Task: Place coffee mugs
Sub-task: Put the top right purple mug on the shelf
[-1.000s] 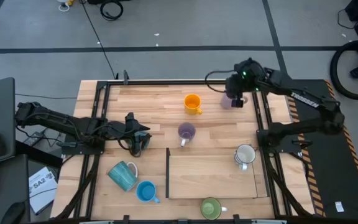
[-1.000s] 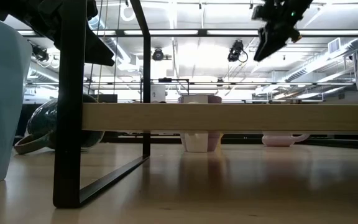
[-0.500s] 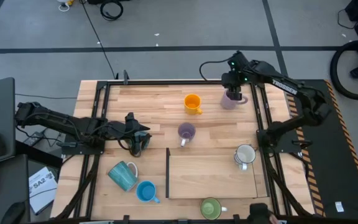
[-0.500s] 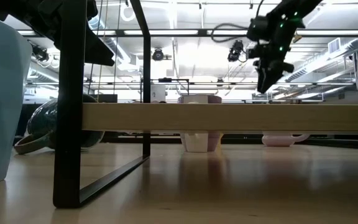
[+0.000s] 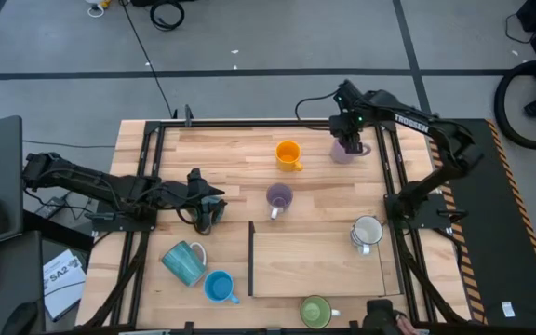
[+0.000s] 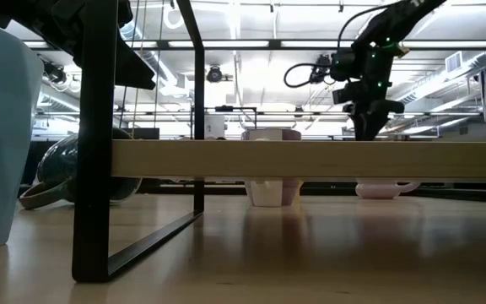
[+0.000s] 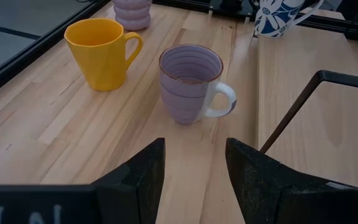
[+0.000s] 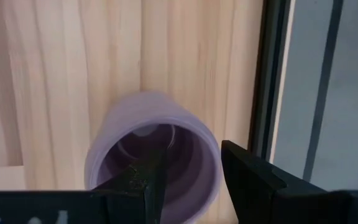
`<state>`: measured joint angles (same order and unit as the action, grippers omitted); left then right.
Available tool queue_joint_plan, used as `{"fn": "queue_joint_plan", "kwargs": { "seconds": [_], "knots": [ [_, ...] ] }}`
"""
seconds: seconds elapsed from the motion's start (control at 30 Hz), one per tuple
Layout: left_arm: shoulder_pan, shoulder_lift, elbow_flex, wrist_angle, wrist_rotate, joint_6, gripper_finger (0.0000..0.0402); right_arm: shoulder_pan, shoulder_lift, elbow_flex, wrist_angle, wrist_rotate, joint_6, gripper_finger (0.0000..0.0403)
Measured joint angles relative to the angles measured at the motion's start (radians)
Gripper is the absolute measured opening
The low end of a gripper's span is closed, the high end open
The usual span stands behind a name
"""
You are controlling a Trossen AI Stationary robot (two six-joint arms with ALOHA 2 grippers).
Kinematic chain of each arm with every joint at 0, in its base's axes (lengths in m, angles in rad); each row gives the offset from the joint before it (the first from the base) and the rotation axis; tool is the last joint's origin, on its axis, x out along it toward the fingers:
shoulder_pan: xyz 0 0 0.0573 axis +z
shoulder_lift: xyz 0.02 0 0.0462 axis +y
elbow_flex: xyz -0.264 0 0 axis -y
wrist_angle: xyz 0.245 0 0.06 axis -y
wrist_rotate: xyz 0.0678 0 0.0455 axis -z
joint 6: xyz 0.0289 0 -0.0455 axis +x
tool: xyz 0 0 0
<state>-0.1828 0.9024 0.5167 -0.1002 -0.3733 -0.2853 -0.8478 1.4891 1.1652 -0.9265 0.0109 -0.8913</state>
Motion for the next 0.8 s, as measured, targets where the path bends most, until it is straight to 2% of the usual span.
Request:
{"fn": "queue_joint_plan", "kwargs": {
  "seconds": [0.8],
  "knots": [
    [0.000, 0.000, 0.000, 0.000, 0.000, 0.000, 0.0176, -0.005, 0.048, 0.000, 0.029, 0.022, 0.005, 0.0158]
  ]
}}
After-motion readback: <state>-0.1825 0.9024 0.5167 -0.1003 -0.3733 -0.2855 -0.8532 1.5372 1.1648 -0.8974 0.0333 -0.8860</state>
